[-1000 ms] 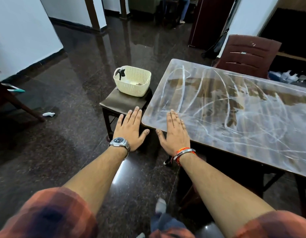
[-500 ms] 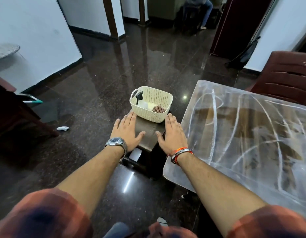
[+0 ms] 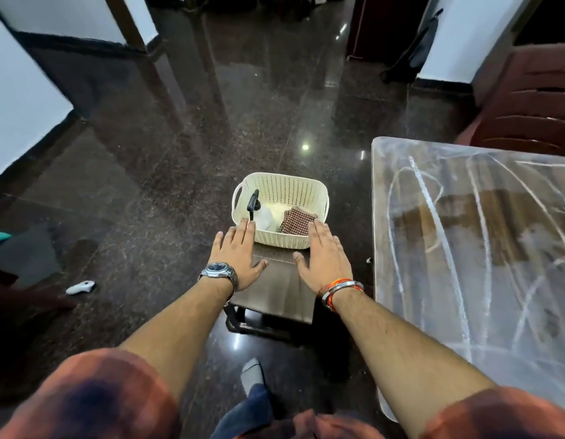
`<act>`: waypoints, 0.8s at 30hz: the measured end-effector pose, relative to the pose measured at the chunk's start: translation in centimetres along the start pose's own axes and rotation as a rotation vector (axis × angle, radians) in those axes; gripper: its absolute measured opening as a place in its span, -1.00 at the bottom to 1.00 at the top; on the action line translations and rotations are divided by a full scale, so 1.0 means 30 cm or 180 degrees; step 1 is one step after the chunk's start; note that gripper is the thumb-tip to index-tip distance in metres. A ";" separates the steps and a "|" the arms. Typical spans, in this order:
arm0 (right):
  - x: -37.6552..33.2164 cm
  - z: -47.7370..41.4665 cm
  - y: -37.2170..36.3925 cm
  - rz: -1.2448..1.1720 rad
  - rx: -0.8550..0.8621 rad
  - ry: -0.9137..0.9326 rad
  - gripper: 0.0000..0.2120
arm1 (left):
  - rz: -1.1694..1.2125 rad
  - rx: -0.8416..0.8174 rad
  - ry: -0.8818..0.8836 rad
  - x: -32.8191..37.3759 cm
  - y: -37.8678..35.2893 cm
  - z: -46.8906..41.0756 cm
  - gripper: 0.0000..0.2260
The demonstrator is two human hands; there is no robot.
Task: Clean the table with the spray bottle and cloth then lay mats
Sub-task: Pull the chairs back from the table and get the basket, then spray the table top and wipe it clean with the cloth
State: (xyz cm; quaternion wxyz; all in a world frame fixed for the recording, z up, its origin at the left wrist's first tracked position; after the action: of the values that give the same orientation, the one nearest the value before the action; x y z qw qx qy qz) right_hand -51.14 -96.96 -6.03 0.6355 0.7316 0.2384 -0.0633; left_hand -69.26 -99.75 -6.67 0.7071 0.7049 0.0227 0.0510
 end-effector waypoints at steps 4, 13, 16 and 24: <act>-0.062 -0.074 -0.068 0.0034 0.0012 -0.0107 -0.31 | 0.0008 -0.0232 -0.0198 -0.068 -0.049 -0.151 -0.20; -0.039 -0.227 -0.251 -0.0010 -0.0396 -0.0101 -0.37 | -0.0131 -0.0603 -0.0239 -0.165 -0.162 -0.336 -0.24; 0.012 -0.277 -0.325 -0.0079 -0.0585 -0.0265 -0.40 | -0.0199 -0.0761 -0.0269 -0.168 -0.187 -0.390 -0.17; 0.109 -0.429 -0.545 -0.0270 -0.1255 -0.1073 -0.62 | -0.0265 -0.0916 -0.0977 -0.104 -0.254 -0.554 -0.15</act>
State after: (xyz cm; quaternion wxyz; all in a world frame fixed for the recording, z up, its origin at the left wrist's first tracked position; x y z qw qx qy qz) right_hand -57.98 -82.45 -19.67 0.7933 0.5621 0.1673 -0.1632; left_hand -73.77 -83.54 -14.49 0.7971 0.5947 -0.0638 -0.0835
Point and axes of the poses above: each hand's wrist, its own z-axis away from the middle knuckle, its own y-axis out of the back of the hand, x = y × z, the point moved 8 cm from there along -z, towards the middle knuckle, and after that the axes turned 15 degrees about x, right-handed, at the moved point
